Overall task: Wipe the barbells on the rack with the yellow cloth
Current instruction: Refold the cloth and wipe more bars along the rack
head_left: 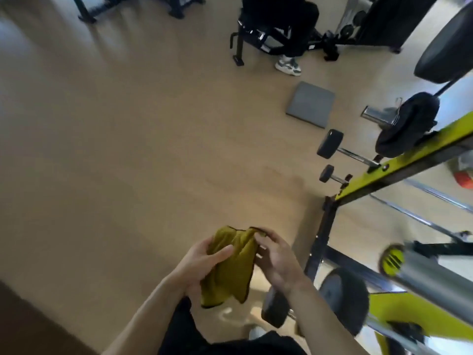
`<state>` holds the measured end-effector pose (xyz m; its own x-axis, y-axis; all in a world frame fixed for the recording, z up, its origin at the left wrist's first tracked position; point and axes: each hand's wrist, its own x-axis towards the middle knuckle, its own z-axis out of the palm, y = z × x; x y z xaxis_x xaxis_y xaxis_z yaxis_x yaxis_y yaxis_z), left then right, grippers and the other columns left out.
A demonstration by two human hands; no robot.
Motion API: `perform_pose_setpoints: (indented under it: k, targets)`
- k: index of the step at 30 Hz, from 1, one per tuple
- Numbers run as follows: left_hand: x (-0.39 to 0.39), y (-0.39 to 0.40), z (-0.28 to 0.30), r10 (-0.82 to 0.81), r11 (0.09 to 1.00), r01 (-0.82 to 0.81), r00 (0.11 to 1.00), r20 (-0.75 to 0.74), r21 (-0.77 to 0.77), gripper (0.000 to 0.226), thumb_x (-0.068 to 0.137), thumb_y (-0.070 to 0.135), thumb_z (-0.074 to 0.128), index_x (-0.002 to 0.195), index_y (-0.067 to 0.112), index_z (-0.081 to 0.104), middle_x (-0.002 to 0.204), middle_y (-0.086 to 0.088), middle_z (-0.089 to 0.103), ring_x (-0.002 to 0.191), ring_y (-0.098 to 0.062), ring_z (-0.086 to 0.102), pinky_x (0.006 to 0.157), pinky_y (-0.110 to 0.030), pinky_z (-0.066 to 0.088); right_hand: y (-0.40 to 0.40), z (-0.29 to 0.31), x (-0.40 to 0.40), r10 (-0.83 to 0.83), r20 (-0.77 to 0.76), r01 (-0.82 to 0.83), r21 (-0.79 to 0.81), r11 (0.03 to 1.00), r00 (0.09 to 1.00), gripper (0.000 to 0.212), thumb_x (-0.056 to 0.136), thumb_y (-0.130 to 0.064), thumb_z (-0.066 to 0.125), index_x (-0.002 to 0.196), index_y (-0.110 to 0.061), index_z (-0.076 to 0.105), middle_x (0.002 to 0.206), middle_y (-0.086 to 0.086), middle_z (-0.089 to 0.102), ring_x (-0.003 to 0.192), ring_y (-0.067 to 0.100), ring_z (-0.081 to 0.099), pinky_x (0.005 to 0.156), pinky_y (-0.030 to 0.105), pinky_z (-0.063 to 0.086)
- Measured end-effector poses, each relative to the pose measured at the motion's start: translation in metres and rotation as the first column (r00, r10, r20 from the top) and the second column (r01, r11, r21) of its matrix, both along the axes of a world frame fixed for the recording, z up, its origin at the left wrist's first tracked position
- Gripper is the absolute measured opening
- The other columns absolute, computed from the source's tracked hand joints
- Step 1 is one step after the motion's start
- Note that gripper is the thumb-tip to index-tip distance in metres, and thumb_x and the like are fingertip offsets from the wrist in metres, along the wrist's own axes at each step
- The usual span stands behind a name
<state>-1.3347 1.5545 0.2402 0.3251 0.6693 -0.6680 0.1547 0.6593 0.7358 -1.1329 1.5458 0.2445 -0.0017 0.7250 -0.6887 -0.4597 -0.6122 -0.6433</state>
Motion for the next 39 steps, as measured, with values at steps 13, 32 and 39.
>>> perform_pose_setpoints:
  k: [13, 32, 39]
  targets:
    - [0.017, 0.303, 0.028, -0.405, 0.914, 0.403, 0.914, 0.037, 0.050, 0.020, 0.105, 0.032, 0.041, 0.120, 0.034, 0.053, 0.117, 0.009, 0.066, 0.111, -0.012, 0.062, 0.102, -0.035, 0.047, 0.196, 0.028, -0.032, -0.349, 0.649, 0.407, 0.066, 0.911, 0.676, 0.027, 0.097, -0.049, 0.051, 0.112, -0.028, 0.055, 0.103, -0.007, 0.066, 0.091, 0.011, 0.068, 0.079, 0.033, 0.057]
    - [0.387, 0.695, 0.068, -0.744, 0.596, 0.786, 0.617, -0.256, 0.164, 0.033, 0.093, 0.044, 0.061, 0.110, 0.015, 0.060, 0.106, -0.006, 0.064, 0.088, -0.017, 0.061, 0.070, -0.027, 0.052, 0.587, 0.038, 0.197, -0.346, 0.832, 0.454, 0.130, 0.882, 0.434, 0.080, 0.068, -0.041, 0.087, 0.131, -0.034, 0.037, 0.111, -0.022, 0.057, 0.100, -0.003, 0.058, 0.084, 0.007, 0.046]
    - [0.554, 0.804, 0.064, -0.878, 0.022, 0.912, 0.214, -0.429, 0.410, 0.018, 0.093, 0.026, 0.062, 0.082, 0.017, 0.074, 0.076, -0.005, 0.073, 0.070, -0.022, 0.071, 0.067, -0.039, 0.060, 0.679, 0.041, 0.314, -0.599, 0.763, 0.836, 0.150, 0.528, 0.242, 0.053, 0.091, -0.004, 0.062, 0.130, -0.032, 0.041, 0.091, -0.014, 0.063, 0.079, 0.005, 0.068, 0.063, 0.014, 0.053]
